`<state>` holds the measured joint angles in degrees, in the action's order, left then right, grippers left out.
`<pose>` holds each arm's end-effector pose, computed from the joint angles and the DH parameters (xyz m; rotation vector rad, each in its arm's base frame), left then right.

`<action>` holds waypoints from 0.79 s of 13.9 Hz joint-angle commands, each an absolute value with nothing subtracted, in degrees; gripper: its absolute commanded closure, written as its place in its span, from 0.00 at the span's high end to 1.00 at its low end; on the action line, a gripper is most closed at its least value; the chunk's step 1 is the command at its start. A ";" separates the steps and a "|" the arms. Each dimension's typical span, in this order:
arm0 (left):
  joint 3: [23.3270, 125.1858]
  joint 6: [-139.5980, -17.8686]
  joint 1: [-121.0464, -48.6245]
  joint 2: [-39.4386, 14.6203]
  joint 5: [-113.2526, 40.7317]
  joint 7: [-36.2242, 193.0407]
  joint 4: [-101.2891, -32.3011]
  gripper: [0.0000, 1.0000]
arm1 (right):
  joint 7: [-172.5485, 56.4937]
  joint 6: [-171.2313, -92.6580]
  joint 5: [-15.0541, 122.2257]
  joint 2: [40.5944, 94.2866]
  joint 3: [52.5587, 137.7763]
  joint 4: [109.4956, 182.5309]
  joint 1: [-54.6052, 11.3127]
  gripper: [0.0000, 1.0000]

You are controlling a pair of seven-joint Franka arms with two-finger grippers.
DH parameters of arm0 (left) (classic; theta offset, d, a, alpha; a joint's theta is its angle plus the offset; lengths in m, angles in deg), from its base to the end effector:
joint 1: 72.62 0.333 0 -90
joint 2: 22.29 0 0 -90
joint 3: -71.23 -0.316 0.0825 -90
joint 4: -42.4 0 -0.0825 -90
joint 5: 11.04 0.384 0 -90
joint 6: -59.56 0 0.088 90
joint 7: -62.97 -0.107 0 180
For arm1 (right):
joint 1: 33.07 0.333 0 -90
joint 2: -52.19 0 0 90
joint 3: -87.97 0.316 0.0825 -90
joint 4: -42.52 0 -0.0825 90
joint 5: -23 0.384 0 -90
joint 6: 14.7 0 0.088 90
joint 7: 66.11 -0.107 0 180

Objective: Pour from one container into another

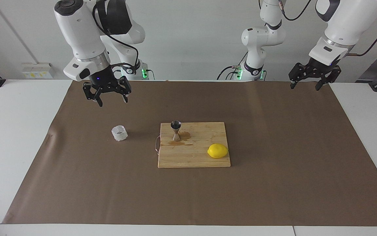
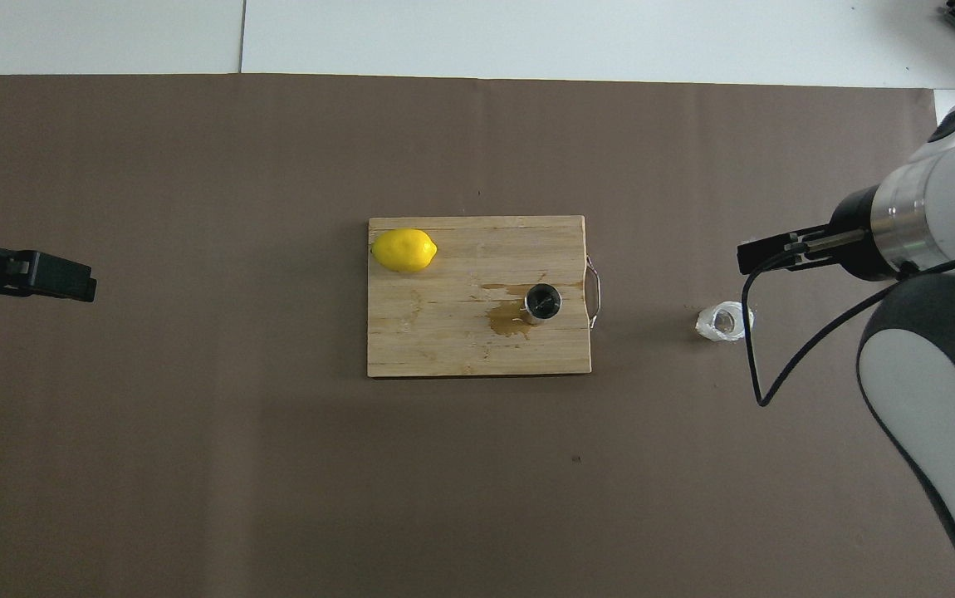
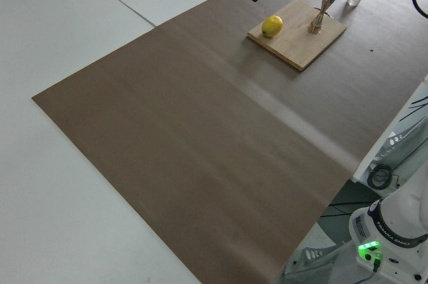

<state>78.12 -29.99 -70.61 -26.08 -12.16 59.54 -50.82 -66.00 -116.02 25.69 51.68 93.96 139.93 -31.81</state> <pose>0.5307 -0.0497 0.6330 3.1217 -0.2266 0.0023 0.5617 0.0758 0.5857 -3.0837 -0.1869 -0.1145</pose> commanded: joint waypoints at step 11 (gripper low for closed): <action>78.26 -30.35 -70.25 -27.57 -11.65 59.71 -52.34 1.00 | -67.87 -109.18 24.67 48.50 93.50 140.87 -35.53 1.00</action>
